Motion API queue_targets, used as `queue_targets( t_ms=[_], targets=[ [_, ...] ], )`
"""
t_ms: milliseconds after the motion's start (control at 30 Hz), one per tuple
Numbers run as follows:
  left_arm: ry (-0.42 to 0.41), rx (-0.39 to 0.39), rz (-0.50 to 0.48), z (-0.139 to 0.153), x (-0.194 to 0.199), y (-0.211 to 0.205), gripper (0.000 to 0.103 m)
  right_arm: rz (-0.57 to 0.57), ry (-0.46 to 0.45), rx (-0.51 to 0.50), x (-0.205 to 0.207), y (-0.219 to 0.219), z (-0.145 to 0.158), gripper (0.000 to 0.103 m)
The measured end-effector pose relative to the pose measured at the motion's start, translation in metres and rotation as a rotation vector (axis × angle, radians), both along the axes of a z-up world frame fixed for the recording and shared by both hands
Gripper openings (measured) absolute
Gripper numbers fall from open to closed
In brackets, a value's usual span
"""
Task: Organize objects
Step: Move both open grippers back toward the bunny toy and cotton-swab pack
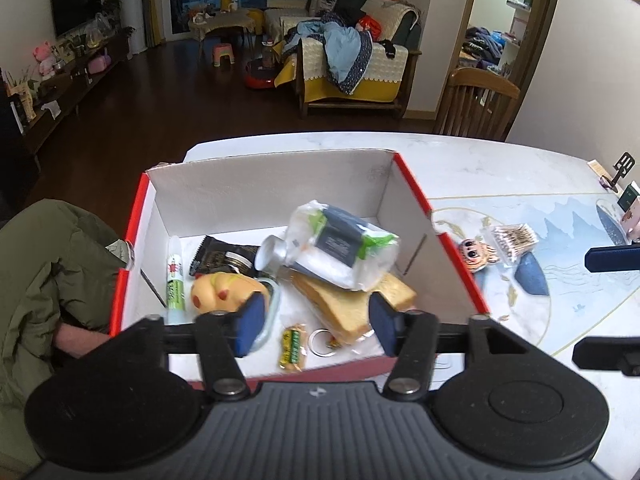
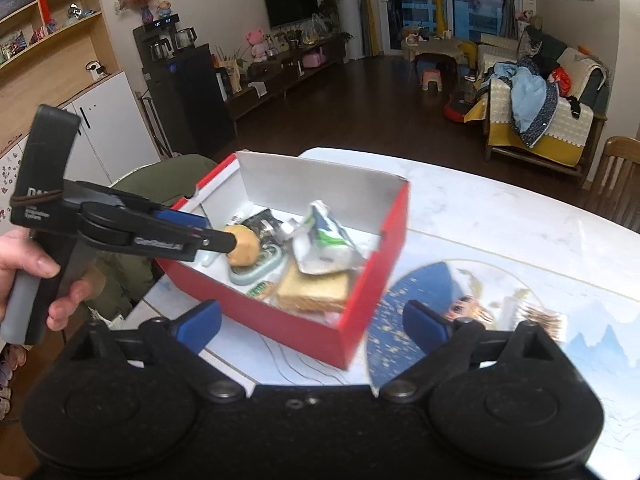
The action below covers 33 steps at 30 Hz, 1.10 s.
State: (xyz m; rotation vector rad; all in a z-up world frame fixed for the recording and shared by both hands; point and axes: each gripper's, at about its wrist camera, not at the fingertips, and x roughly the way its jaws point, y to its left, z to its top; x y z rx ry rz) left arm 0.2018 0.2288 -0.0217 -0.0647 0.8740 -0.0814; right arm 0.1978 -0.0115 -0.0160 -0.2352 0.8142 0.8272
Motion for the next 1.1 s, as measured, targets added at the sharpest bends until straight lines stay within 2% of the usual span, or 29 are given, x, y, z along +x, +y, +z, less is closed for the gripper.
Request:
queue_targets(
  t_ms=[133, 200, 267, 567, 733, 833, 1000, 1100],
  targets=[
    [0.002, -0.001, 0.018, 0.000, -0.009, -0.016, 0.058, -0.015, 0.003, -0.001, 0.002, -0.030, 0.000, 0.098],
    [-0.006, -0.001, 0.021, 0.001, -0.015, -0.026, 0.072, -0.021, 0.001, -0.006, 0.002, -0.047, -0.001, 0.098],
    [-0.020, -0.004, 0.020, 0.003, -0.020, -0.037, 0.077, -0.021, -0.006, -0.016, 0.003, -0.063, -0.002, 0.098],
    [-0.017, -0.031, -0.030, -0.003, -0.025, -0.102, 0.085, -0.032, -0.029, -0.063, 0.022, -0.127, -0.012, 0.102],
    [-0.006, -0.052, -0.059, -0.014, -0.019, -0.139, 0.091, -0.062, -0.014, -0.068, 0.043, -0.154, -0.019, 0.103],
    [-0.011, -0.048, -0.056, -0.020, -0.012, -0.161, 0.101, -0.091, 0.012, -0.059, 0.060, -0.166, -0.025, 0.103],
    [-0.008, -0.043, -0.047, -0.031, 0.009, -0.192, 0.102, -0.151, 0.058, -0.055, 0.090, -0.176, -0.032, 0.103],
    [-0.009, -0.004, -0.039, -0.038, 0.023, -0.209, 0.103, -0.186, 0.086, -0.049, 0.111, -0.178, -0.037, 0.103]
  ],
)
